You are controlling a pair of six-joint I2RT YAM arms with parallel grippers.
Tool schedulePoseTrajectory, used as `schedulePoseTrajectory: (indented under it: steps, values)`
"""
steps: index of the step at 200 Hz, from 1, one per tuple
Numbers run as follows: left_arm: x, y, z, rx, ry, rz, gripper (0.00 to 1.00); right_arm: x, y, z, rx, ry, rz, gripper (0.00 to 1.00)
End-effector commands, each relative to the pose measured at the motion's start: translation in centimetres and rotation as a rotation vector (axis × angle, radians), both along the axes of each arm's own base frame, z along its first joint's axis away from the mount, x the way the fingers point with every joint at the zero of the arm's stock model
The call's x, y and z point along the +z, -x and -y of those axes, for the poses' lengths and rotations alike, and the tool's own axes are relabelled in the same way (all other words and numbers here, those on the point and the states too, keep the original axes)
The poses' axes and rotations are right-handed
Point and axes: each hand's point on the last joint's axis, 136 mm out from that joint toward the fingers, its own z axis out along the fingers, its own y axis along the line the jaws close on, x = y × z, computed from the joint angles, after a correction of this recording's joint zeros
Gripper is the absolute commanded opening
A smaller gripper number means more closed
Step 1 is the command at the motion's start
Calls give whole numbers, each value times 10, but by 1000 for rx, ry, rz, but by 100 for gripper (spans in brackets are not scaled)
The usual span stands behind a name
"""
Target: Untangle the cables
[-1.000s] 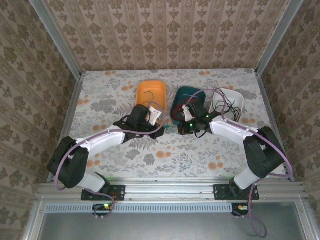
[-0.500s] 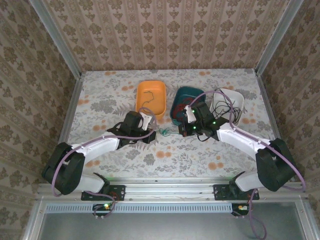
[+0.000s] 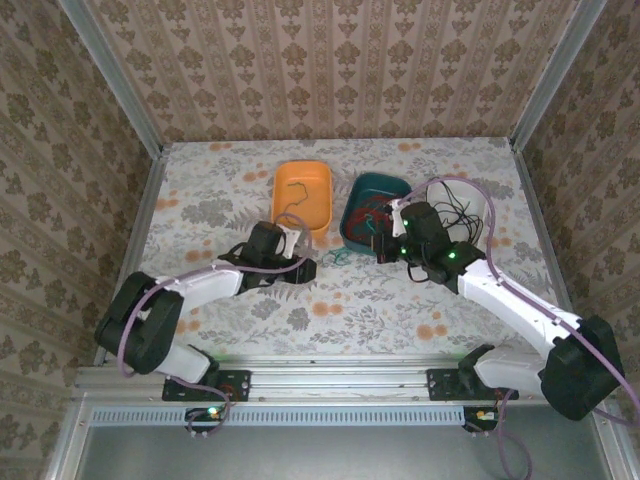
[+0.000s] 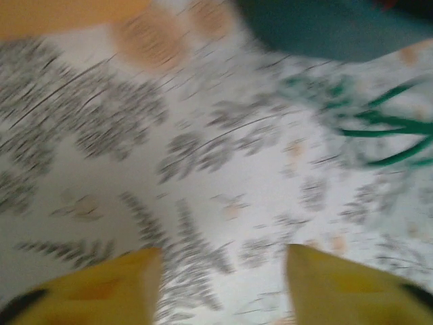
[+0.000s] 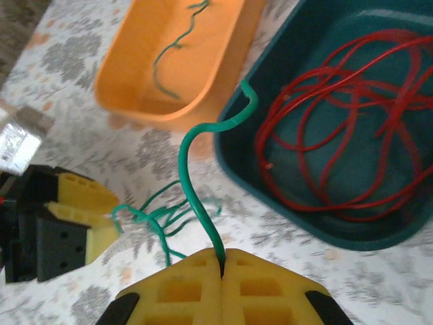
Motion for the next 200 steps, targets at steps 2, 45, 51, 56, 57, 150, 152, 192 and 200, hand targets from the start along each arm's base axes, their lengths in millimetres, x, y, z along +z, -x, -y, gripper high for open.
schedulePoseTrajectory:
  steps: [2,45,51,56,57,150,152,192,200]
  values:
    - [-8,2,-4,8,-88,-14,75,16,-4,13,-44,152,61,0]
    - [10,-3,6,-13,-40,48,82,4,-3,8,-2,407,56,0]
    - [14,-2,9,-24,-22,57,82,-1,-1,5,13,445,48,0]
    - [18,-1,11,-36,-4,66,83,-3,-1,3,19,458,43,0]
    - [19,-1,11,-38,0,68,83,-5,-1,3,22,466,37,0]
    - [71,7,49,-215,88,209,80,-79,1,-27,83,539,-224,0]
    - [71,7,50,-216,88,209,79,-80,1,-28,84,536,-224,0]
    - [67,6,57,-225,93,201,76,-85,-10,-34,30,499,-211,0]
    - [66,7,58,-226,97,204,76,-86,-12,-35,20,494,-210,0]
